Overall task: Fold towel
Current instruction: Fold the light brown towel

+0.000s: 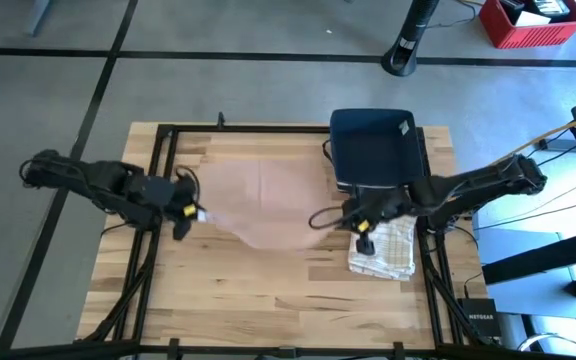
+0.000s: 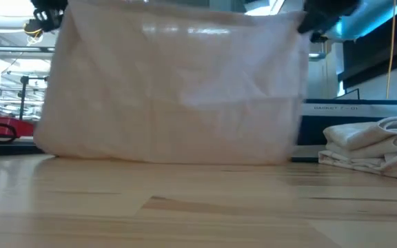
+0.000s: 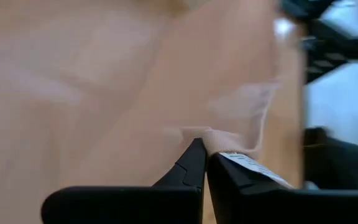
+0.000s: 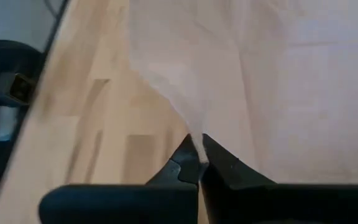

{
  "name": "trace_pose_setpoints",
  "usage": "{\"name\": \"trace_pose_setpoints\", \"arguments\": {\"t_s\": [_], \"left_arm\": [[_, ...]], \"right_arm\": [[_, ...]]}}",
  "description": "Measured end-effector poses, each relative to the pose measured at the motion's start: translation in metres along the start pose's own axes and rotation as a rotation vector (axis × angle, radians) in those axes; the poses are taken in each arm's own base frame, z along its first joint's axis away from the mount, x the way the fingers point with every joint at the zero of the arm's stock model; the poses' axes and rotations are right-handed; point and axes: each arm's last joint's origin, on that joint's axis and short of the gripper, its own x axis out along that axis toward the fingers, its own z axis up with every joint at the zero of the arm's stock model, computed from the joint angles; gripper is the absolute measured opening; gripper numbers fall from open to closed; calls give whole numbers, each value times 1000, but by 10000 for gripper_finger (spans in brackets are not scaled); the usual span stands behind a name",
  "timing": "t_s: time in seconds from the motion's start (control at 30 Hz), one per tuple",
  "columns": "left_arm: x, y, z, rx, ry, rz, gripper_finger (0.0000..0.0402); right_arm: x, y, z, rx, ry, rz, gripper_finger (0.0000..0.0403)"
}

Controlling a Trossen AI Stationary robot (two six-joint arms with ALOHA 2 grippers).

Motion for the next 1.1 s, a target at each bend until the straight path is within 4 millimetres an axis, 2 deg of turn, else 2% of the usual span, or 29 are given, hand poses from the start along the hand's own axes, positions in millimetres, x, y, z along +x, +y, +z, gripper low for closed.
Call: {"name": "trace_pose_setpoints", "arguments": {"t_s": [0.1,0.2,0.4,0.57,0.67,0.8,0.9,1.1], "left_arm": [[19,-16,-7,30,-21,-132,0],[38,-30,-23,39,48,-186,0],[79,-52,-74,22,254,-152,0],[99,-86,-108,-46,304,-258,0],[98,-102,-115,-108,293,-360,0],[83,-106,-112,-147,269,-389,0],[71,-96,-103,-114,166,-325,0],[54,-61,-93,-69,-8,-38,0]], "right_arm": [[13,14,-17,43,8,50,5],[22,30,-32,66,10,107,5],[38,56,-53,55,12,129,5],[49,70,-58,40,29,152,5],[52,74,-58,37,23,182,5],[50,71,-54,39,-7,182,5],[48,62,-49,43,-41,136,5],[53,30,-39,52,-98,-86,5]]}}
